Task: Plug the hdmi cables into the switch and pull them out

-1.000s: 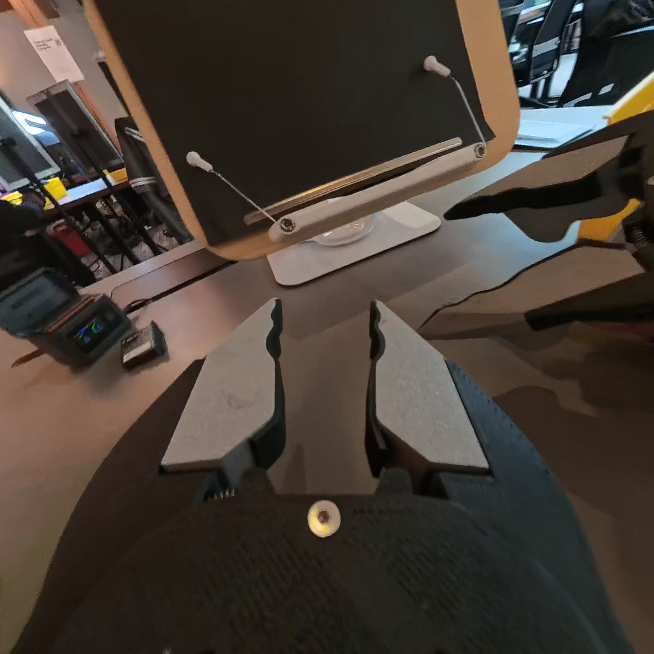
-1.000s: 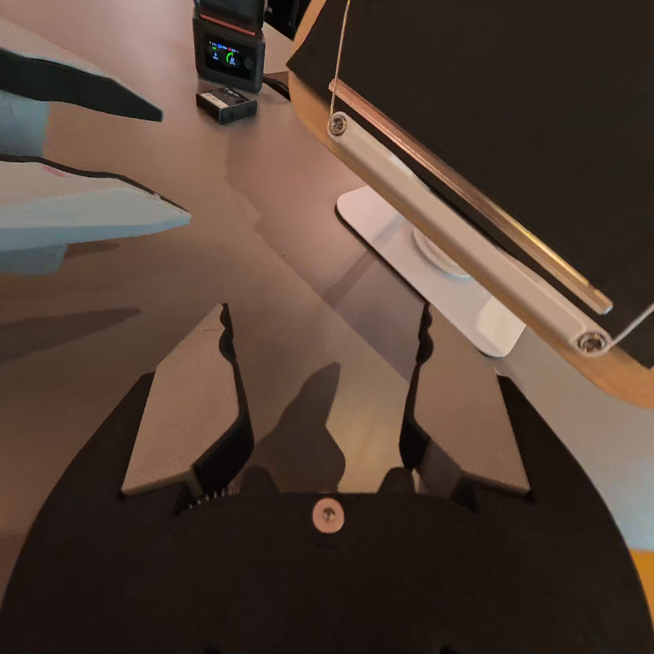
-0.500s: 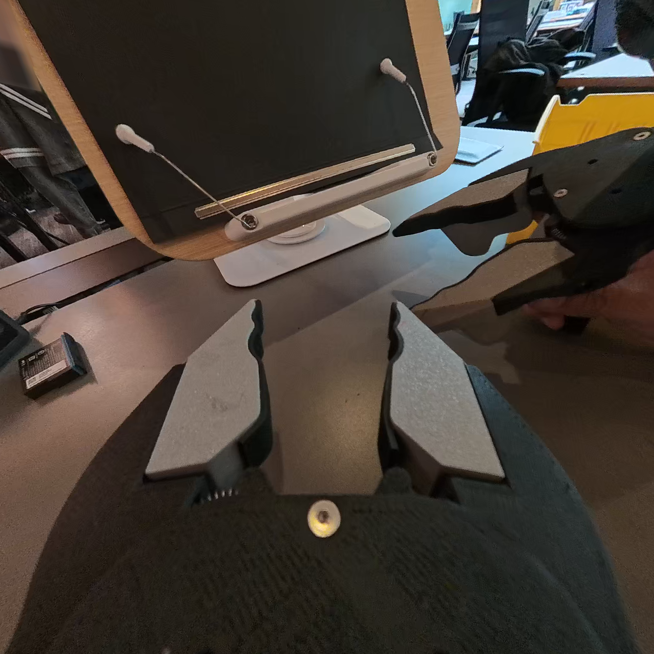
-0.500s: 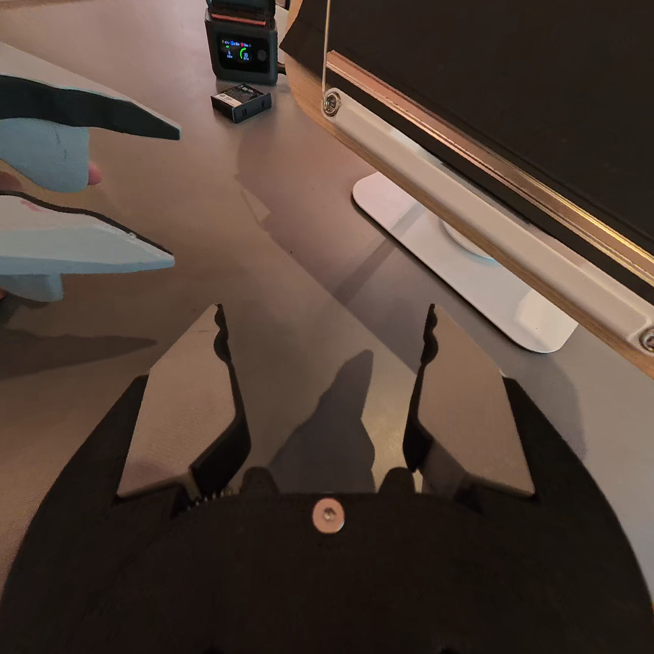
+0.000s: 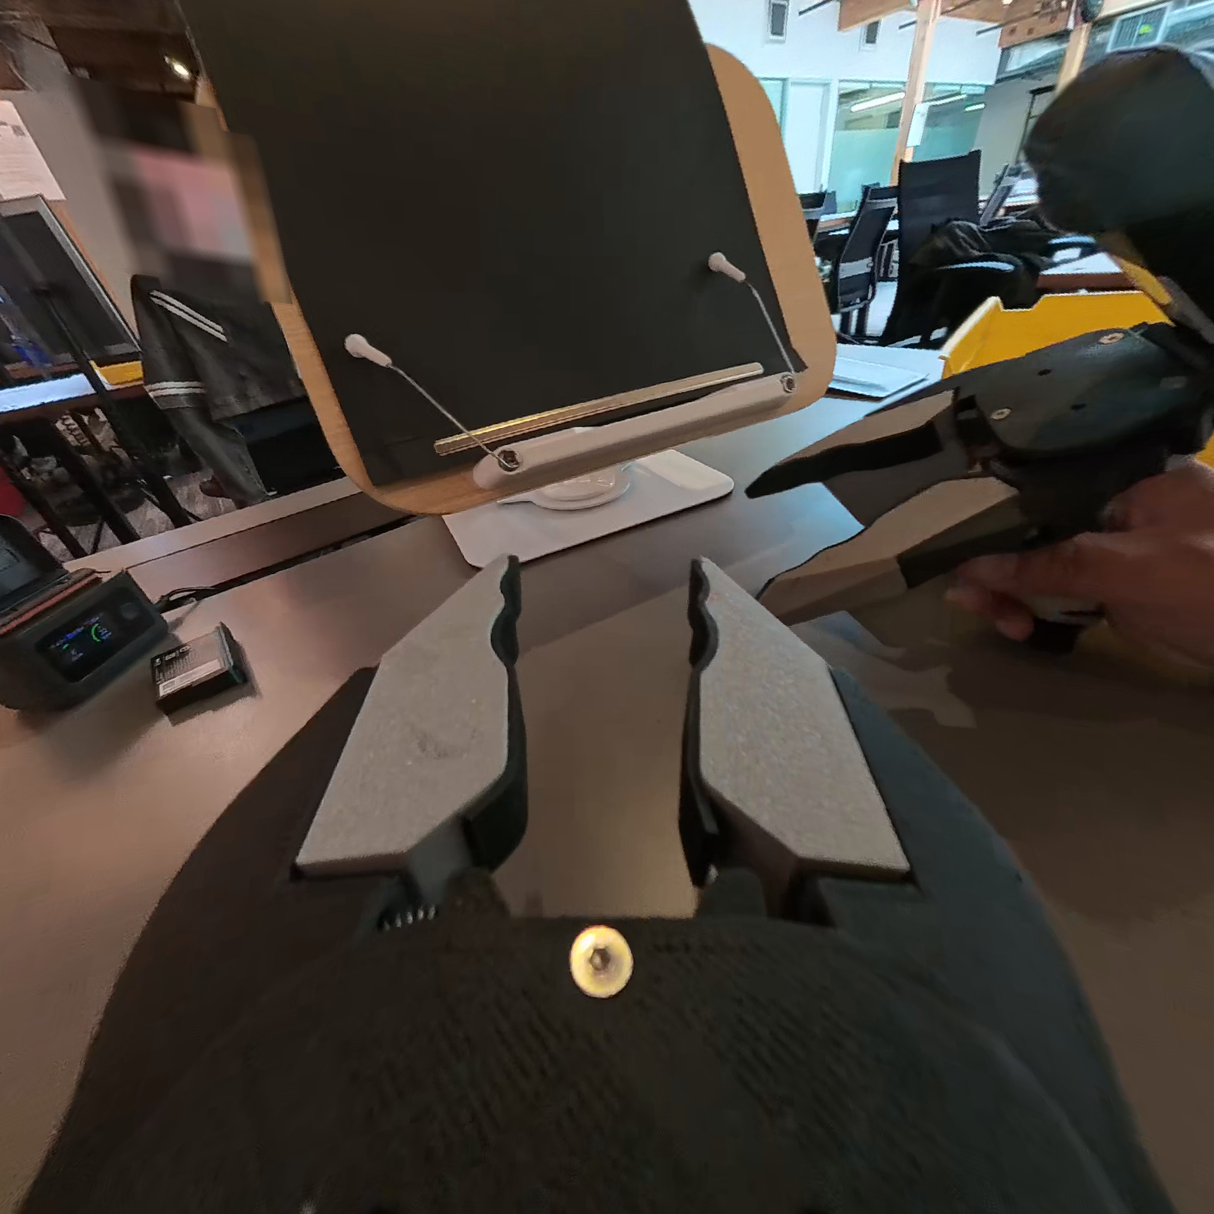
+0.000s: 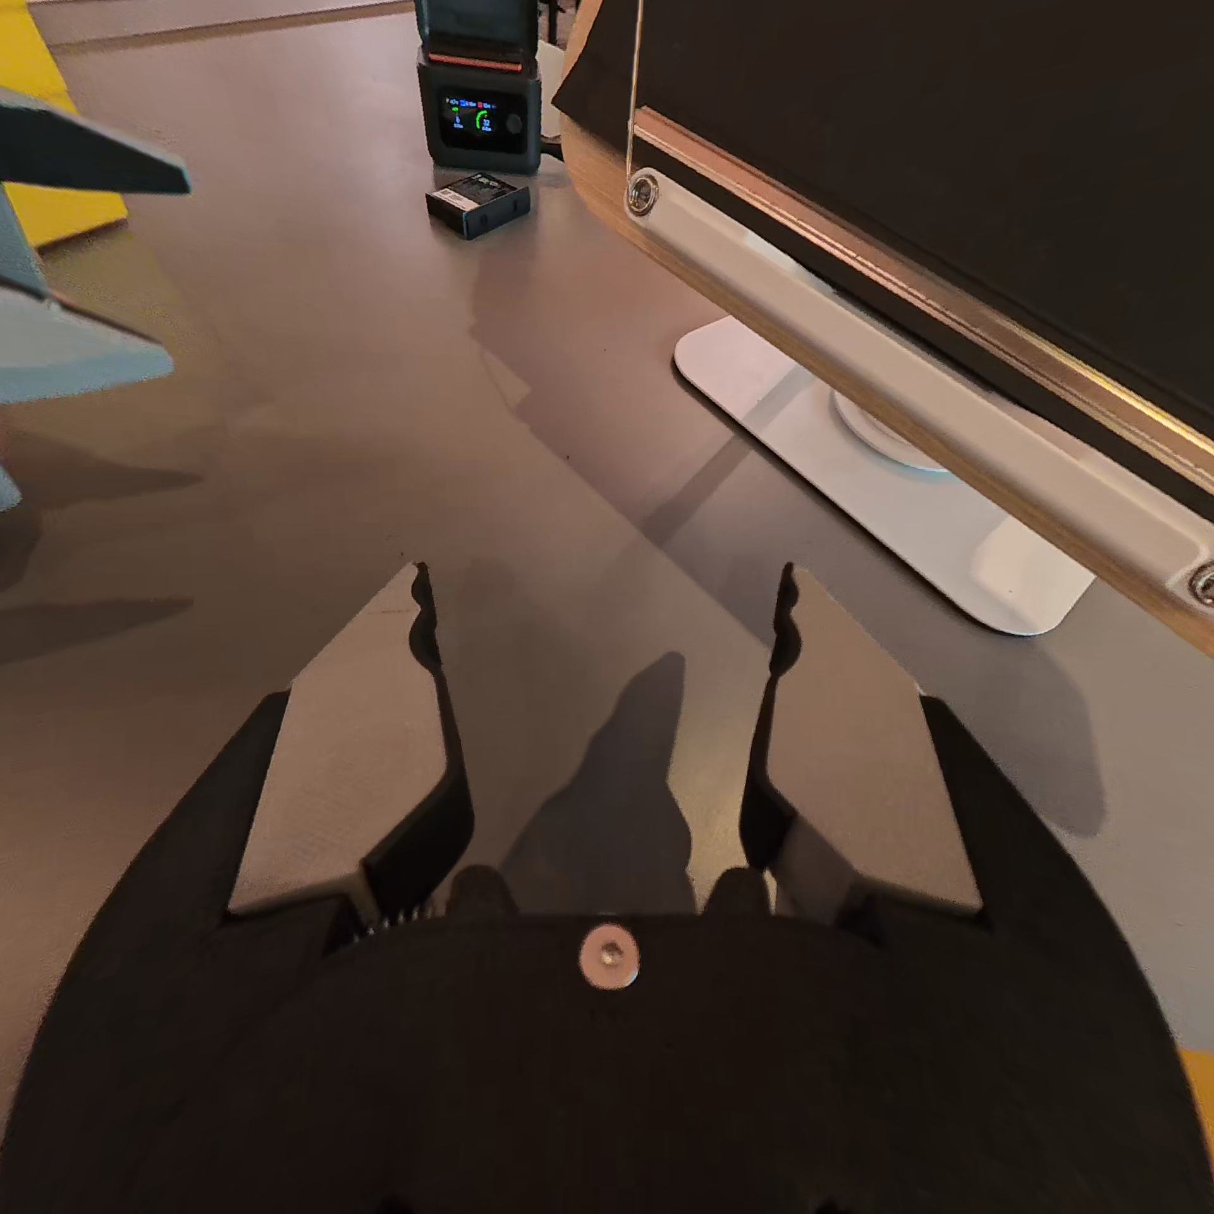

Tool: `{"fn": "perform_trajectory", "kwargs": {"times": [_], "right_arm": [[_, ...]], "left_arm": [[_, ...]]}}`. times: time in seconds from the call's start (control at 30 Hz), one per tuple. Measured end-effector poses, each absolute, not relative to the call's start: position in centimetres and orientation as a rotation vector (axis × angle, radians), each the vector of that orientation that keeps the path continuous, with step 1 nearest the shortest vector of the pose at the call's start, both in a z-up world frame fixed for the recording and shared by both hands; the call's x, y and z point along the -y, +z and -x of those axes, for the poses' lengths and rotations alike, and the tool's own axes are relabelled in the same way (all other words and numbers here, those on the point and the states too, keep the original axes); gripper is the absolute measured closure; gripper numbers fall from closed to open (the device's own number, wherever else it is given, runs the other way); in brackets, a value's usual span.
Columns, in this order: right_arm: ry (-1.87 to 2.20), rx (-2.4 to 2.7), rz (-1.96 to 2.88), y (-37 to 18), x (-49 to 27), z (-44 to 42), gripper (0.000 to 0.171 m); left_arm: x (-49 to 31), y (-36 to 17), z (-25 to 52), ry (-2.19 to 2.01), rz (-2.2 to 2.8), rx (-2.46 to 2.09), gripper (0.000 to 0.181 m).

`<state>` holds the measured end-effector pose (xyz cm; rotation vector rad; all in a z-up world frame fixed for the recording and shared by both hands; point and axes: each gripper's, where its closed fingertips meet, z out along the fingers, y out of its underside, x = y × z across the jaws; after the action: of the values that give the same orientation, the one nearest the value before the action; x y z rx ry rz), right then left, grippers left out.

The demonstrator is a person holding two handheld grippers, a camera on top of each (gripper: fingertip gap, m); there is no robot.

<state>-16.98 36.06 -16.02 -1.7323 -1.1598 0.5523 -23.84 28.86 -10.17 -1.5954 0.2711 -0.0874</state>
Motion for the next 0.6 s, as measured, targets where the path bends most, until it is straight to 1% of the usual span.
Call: {"fn": "perform_trajectory", "kwargs": {"times": [0.07, 0.17, 0.27, 0.43, 0.6], "right_arm": [[0.587, 1.172, 1.747, -16.2, -35.7, 17.1, 0.069], [0.679, 1.206, 1.798, -16.6, -34.2, 17.4, 0.068], [0.764, 1.245, 1.791, -15.8, -32.4, 18.0, 0.071], [0.811, 1.283, 1.753, -14.8, -30.3, 18.5, 0.073], [0.774, 1.332, 1.772, -16.1, -30.2, 18.6, 0.073]], "left_arm": [[-28.6, -10.5, 23.1, -0.085, 1.617, -0.307, 0.131], [-28.7, -11.1, 22.2, -0.011, 1.640, -0.375, 0.134], [-28.7, -11.7, 21.4, 0.025, 1.669, -0.424, 0.135], [-28.4, -12.1, 20.7, -0.025, 1.696, -0.447, 0.135], [-28.4, -12.5, 20.5, -0.048, 1.722, -0.470, 0.136]]}}
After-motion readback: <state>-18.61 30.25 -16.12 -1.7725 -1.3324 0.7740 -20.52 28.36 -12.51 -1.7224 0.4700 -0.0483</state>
